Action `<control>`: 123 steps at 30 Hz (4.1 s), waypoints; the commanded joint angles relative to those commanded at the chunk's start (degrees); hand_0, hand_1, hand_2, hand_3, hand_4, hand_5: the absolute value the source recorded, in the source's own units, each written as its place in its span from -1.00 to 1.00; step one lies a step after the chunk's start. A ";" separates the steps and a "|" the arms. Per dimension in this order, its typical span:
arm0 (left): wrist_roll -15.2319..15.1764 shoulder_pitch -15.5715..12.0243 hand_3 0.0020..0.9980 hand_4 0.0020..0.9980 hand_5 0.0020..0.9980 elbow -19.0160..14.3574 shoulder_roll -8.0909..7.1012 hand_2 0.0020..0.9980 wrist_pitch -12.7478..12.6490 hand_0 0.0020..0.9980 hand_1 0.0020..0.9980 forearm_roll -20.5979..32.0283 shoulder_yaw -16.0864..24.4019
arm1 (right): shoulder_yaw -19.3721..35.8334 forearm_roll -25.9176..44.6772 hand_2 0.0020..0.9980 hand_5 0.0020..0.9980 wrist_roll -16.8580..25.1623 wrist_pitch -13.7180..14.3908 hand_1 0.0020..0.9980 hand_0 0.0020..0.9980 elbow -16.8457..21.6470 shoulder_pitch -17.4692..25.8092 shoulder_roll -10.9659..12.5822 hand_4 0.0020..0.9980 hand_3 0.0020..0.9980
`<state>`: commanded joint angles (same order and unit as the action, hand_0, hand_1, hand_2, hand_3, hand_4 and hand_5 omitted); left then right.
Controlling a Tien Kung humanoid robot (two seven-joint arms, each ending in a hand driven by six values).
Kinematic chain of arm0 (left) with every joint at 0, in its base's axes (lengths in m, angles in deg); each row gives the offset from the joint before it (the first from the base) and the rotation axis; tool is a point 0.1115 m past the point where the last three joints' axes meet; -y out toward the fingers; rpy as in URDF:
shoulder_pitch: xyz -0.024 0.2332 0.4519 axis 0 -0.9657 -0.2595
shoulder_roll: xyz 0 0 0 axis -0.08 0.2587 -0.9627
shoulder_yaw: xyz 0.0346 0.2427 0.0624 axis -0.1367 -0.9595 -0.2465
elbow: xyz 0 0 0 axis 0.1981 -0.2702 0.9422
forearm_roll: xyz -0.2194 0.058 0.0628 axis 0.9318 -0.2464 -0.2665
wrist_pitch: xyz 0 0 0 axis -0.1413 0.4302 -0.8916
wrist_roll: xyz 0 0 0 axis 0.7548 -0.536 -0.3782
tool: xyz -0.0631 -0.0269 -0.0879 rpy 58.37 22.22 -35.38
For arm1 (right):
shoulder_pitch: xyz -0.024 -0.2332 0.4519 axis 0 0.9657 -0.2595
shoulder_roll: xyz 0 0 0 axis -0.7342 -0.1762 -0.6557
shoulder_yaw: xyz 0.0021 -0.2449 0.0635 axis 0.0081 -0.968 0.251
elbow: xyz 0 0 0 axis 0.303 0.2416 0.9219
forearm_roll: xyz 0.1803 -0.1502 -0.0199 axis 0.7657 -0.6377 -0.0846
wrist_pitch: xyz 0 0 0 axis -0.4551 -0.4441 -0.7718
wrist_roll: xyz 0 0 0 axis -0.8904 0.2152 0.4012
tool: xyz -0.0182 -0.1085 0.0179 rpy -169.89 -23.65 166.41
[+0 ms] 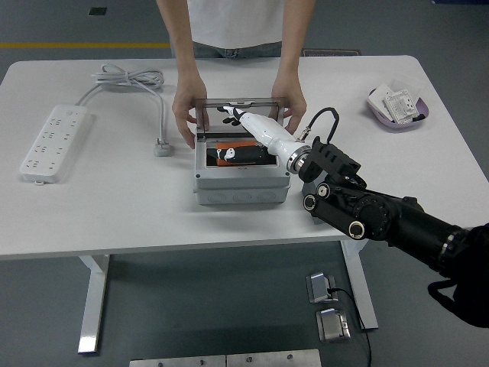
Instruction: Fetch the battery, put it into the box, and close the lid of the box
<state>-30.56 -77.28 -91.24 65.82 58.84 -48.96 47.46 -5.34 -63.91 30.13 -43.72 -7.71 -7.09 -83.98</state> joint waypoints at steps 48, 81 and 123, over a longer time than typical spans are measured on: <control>0.88 1.15 0.26 0.34 -0.85 -0.07 -0.76 0.29 0.81 0.26 0.40 -3.37 1.93 | -1.31 21.50 0.28 0.35 -0.52 -10.48 0.21 0.32 -8.96 -15.27 3.67 0.83 0.50; 1.38 -0.41 0.26 0.34 -0.85 -0.18 -1.06 0.28 0.37 0.26 0.40 -3.56 3.48 | -6.97 15.18 0.32 0.39 -3.99 -9.56 0.30 0.54 8.70 -9.37 9.19 0.74 0.55; 0.68 -1.60 0.25 0.33 -0.85 -0.12 -0.37 0.28 0.04 0.26 0.40 -1.12 1.71 | 1.23 9.69 0.32 0.42 -10.07 -13.31 0.26 0.43 21.48 -1.46 16.54 0.73 0.62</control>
<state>-29.88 -78.88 -91.36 65.45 58.89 -50.08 49.17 -4.11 -54.22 20.06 -57.02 13.77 -8.55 -67.44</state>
